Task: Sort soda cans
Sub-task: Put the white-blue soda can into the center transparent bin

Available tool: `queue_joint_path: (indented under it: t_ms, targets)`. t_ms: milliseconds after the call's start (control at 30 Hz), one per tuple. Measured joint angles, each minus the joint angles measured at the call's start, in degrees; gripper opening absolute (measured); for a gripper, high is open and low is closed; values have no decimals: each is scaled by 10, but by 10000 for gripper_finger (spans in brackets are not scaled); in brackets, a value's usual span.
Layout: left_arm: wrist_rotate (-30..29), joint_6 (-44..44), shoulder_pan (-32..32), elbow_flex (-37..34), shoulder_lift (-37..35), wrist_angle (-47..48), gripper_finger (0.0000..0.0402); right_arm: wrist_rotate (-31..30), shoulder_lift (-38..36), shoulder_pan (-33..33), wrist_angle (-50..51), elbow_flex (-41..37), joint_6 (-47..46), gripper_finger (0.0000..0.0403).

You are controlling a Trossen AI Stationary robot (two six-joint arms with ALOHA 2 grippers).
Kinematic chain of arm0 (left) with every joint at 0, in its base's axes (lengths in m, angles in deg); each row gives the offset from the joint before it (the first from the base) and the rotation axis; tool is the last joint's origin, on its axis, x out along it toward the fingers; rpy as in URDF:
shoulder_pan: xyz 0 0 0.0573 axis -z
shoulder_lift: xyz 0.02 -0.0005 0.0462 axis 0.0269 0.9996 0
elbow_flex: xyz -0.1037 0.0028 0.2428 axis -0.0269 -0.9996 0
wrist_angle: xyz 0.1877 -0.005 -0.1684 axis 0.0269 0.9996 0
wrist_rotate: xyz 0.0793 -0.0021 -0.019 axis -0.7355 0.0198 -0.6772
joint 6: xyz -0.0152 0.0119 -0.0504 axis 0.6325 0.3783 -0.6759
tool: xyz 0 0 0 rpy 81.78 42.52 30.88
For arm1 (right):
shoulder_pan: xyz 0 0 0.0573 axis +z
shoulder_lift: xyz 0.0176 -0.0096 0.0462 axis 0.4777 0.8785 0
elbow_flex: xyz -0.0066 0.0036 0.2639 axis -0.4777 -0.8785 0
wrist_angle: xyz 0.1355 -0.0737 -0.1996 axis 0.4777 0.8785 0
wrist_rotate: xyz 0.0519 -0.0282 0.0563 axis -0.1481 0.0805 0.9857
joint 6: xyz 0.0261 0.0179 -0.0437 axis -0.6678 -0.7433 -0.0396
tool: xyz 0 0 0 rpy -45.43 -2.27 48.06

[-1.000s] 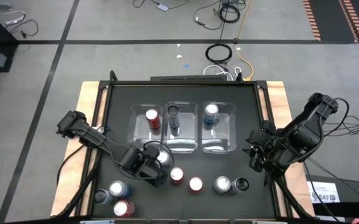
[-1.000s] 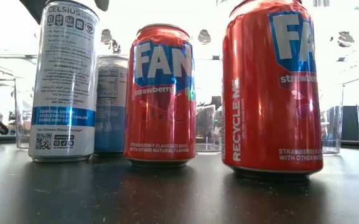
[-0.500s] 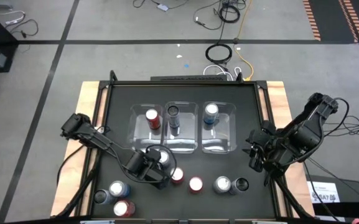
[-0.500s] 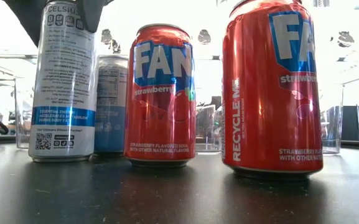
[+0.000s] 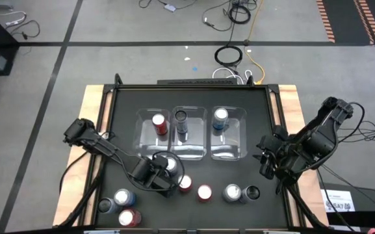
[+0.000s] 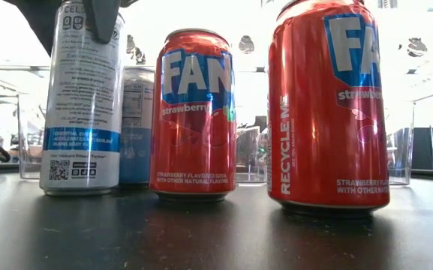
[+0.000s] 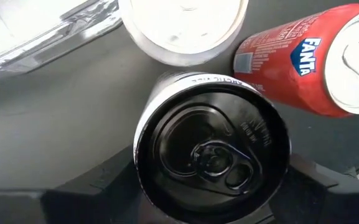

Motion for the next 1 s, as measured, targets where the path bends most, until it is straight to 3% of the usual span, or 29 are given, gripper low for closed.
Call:
queue_joint_path:
  t_ms: [567, 1000]
  targets:
    - [39, 0, 0, 63, -14, 38, 279, 0, 0, 0, 0, 0, 13, 185]
    - [47, 36, -6, 201, -14, 144, 279, -14, 0, 0, 0, 0, 15, 185]
